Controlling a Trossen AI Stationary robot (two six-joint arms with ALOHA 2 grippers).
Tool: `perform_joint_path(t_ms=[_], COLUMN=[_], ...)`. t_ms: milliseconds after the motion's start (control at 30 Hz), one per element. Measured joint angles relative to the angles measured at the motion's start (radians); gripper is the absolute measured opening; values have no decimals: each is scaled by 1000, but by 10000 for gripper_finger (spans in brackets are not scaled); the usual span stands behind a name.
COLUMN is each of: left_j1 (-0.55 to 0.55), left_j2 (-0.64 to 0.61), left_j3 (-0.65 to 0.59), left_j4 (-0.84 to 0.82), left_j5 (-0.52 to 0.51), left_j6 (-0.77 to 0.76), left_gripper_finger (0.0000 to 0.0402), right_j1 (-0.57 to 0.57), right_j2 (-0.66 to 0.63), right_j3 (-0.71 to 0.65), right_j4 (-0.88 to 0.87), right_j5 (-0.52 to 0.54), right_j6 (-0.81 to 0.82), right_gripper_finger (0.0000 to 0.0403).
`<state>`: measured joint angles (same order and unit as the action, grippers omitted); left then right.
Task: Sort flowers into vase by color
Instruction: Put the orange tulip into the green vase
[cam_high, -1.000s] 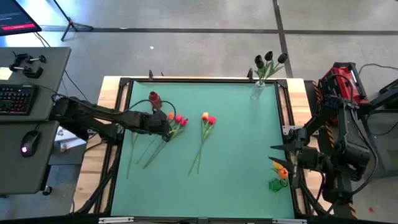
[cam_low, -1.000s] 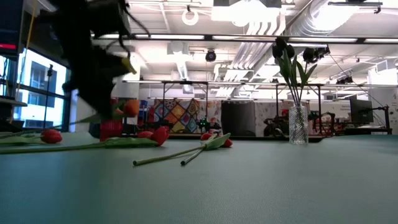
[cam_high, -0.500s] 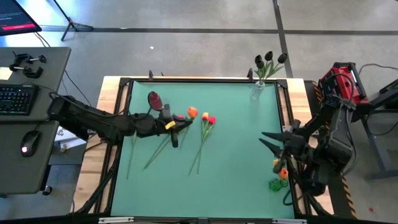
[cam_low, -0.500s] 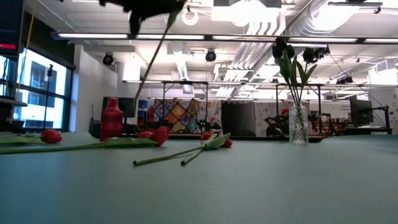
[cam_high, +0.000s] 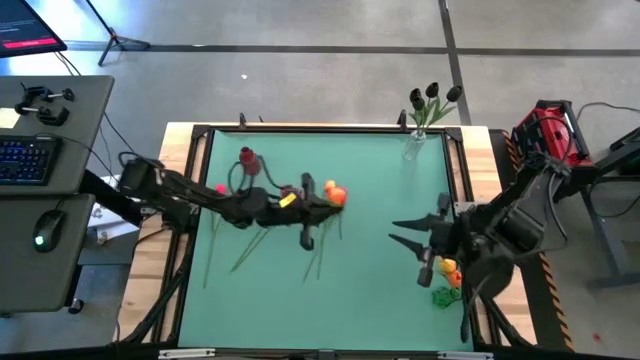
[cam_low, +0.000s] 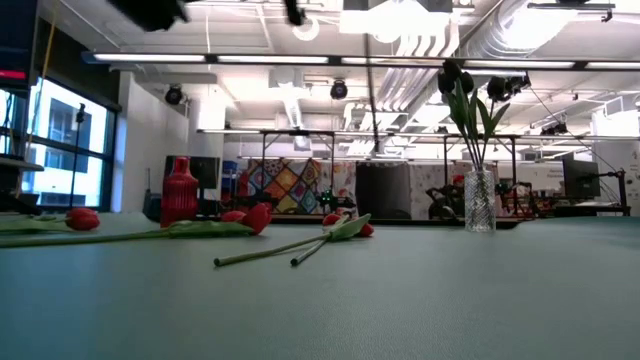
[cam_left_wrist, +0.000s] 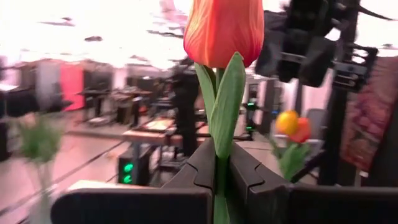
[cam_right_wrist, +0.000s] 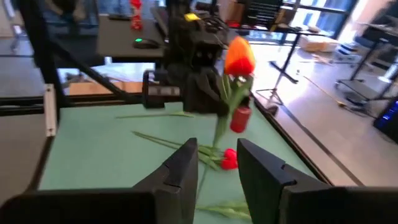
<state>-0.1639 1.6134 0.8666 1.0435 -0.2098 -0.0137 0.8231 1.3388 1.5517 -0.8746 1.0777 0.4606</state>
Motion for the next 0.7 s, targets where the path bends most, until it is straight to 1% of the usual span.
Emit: perform_joint_path(t_ms=[67,167,267,367,600,700], left_j1=[-3,-11,-20,-22,-21,-21], left_j2=[55,121,165,195,251,274], left_j3=[66,152,208,238,289,318], left_j4=[1,-2,-6,-8,-1,1], left_j5=[54,116,145,170,179,204], left_j6=[19,41,61,54,44,44], left_gripper_finger=[0,0,0,0,0,0], right_j1=[-29,-70,-95,-99,-110,-130], right_j2=[0,0,0,0,0,0], right_j3=[0,0,0,0,-4,-25], right_j4=[51,77,79,81,102,130], right_j5=[-41,-89,-150,-216,-218,-221], right_j6=[-57,-100,-123,-129,-126,-129], right_gripper_finger=[113,136,158,173,177,177])
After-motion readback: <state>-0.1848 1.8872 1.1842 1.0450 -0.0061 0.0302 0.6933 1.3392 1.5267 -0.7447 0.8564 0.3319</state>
